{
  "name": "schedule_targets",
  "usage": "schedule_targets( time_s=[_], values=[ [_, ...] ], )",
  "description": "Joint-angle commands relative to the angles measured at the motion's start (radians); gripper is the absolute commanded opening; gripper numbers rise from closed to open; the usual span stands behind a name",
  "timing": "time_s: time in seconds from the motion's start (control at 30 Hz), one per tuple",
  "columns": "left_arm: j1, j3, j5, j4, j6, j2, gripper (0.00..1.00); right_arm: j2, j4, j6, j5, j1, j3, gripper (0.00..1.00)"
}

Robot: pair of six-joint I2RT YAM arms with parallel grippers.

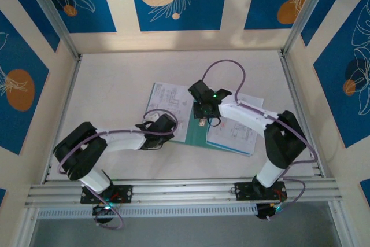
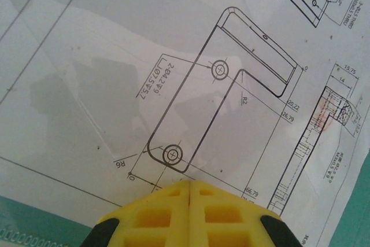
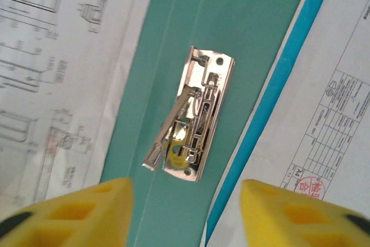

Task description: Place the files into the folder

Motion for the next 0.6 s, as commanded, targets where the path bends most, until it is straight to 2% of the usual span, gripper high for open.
schedule_targets(
  time_s=[0.0,0.17,0.3,0.57],
  values=[
    [0.002,-0.104,0.046,-0.183,-0.062,0.035,0.0,-0.069,-0.003,0.052,-0.156,-0.04,0.021,0.6],
    [-0.025,-0.135,0.045,-0.152,-0.126,-0.005,0.0,-0.099,0.124,0.24,-0.418,-0.12,-0.092,0.62],
    [-0.064,-0.148,0.032,-0.151,-0.187,-0.045,0.0,-0.1,0.26,0.419,-0.553,-0.14,-0.173,0.63],
    [-0.121,-0.169,-0.009,-0.158,-0.269,-0.11,0.0,-0.053,0.375,0.698,-0.608,-0.11,-0.22,0.65]
  ],
)
